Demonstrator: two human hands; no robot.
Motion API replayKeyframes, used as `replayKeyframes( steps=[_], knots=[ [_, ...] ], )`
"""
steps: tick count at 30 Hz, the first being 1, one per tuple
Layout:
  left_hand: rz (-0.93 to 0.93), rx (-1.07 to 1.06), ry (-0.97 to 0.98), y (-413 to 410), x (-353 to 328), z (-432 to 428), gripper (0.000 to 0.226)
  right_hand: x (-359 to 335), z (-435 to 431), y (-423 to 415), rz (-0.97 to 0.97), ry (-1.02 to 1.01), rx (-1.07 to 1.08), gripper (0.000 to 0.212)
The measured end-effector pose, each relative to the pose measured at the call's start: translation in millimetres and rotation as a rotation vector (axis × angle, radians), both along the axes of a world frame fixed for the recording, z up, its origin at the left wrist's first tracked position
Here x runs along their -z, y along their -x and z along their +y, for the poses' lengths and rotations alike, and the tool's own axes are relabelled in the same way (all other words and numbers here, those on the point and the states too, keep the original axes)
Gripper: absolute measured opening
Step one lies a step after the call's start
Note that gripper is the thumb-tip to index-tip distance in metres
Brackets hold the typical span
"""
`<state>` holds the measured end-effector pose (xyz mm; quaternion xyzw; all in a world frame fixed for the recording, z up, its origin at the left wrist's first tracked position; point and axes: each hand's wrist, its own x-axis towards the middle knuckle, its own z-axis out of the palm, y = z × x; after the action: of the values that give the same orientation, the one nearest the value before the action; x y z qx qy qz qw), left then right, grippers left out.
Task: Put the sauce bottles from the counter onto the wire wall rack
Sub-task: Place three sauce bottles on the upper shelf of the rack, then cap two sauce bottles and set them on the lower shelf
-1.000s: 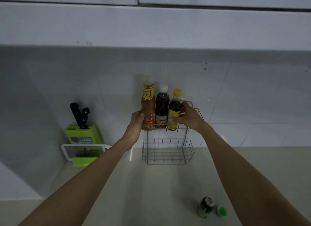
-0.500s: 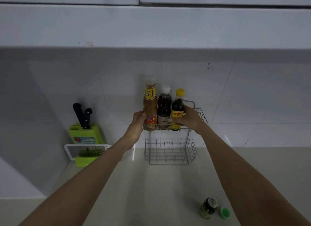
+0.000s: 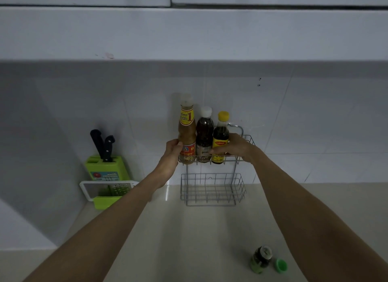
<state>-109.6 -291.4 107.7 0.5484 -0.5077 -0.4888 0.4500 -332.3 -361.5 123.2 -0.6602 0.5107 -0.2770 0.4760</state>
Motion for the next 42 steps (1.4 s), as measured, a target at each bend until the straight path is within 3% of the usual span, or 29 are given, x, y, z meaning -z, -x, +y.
replayKeyframes(
  steps=[4, 10, 19, 24, 27, 30, 33, 35, 37, 42],
  knots=[
    [-0.008, 0.007, -0.001, 0.0, 0.1, -0.1, 0.043, -1.3, -0.2, -0.6, 0.034, -0.005, 0.002, 0.051],
    [-0.022, 0.011, -0.009, -1.2, 0.6, 0.0, 0.045, 3.5, 5.3, 5.3, -0.022, 0.042, -0.007, 0.07],
    [-0.037, 0.002, -0.001, 1.7, 5.2, -0.2, 0.045, 13.8, 17.6, 1.0, -0.039, 0.139, 0.077, 0.046],
    [-0.125, 0.042, 0.007, 3.6, 1.8, 5.1, 0.058, 13.7, 27.8, -8.8, 0.091, 0.234, 0.125, 0.073],
    [-0.184, 0.003, 0.03, 2.7, -1.0, 19.7, 0.068, 17.5, 42.6, -16.5, 0.102, 0.337, 0.266, 0.092],
    [-0.231, -0.034, 0.04, -8.0, -0.4, 39.6, 0.056, 28.0, 64.0, -20.8, 0.066, 0.381, 0.437, 0.105],
    [-0.232, 0.04, 0.043, -25.2, 1.7, 70.0, 0.03, 35.3, 98.7, -24.6, 0.012, 0.57, 0.527, 0.078],
    [-0.218, 0.092, 0.018, -40.0, 5.7, 99.4, 0.025, 37.0, 126.4, -32.1, -0.001, 0.629, 0.469, 0.057],
    [-0.192, 0.102, -0.035, -58.5, 19.3, 132.2, 0.027, 40.2, 154.5, -45.1, 0.02, 0.547, 0.309, 0.038],
    [-0.163, -0.05, -0.14, -116.6, 83.8, 220.6, 0.036, 55.8, 220.0, -90.4, 0.26, 0.375, -0.358, 0.017]
  ],
)
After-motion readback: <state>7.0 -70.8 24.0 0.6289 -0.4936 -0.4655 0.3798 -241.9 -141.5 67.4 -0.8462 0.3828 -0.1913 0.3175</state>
